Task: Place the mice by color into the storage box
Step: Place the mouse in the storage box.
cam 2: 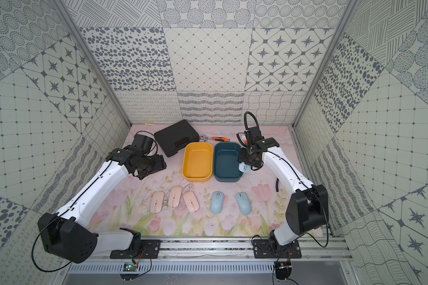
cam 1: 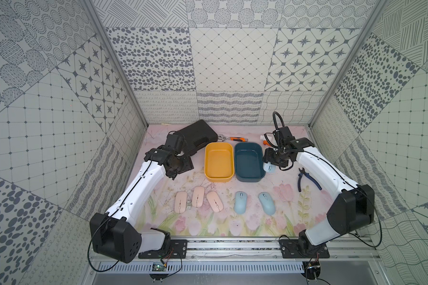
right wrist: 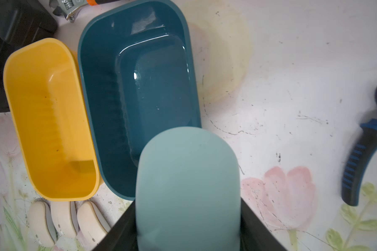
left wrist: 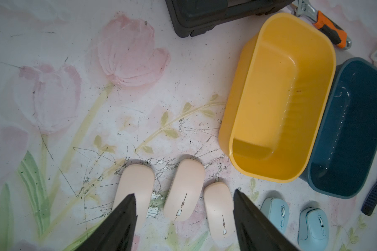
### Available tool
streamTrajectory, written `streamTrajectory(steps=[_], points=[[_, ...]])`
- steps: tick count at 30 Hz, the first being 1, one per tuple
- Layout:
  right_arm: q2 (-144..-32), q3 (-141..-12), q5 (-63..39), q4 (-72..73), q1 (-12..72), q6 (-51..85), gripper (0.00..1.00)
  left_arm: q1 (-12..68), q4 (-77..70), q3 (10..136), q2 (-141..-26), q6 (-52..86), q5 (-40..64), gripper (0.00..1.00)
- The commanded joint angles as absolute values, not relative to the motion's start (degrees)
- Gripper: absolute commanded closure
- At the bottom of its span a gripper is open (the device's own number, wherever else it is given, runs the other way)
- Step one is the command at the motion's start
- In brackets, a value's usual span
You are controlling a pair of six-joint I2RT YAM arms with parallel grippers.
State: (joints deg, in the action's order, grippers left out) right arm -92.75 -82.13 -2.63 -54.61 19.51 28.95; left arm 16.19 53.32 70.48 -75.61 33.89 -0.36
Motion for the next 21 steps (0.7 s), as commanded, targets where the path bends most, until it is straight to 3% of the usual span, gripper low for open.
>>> streamTrajectory(steps=[1,21], points=[[-97.8,-87.74,-3.51,-53.25,20.71,27.13,0.45,16.23,54.5,71.26,-75.23,34.27,0.2,0.26],[-126.82,-115.32,-4.47,-57.77,22.54,22.71,0.41,16.21,53.97,73.68,-78.81,34.32,0.07,0.26]])
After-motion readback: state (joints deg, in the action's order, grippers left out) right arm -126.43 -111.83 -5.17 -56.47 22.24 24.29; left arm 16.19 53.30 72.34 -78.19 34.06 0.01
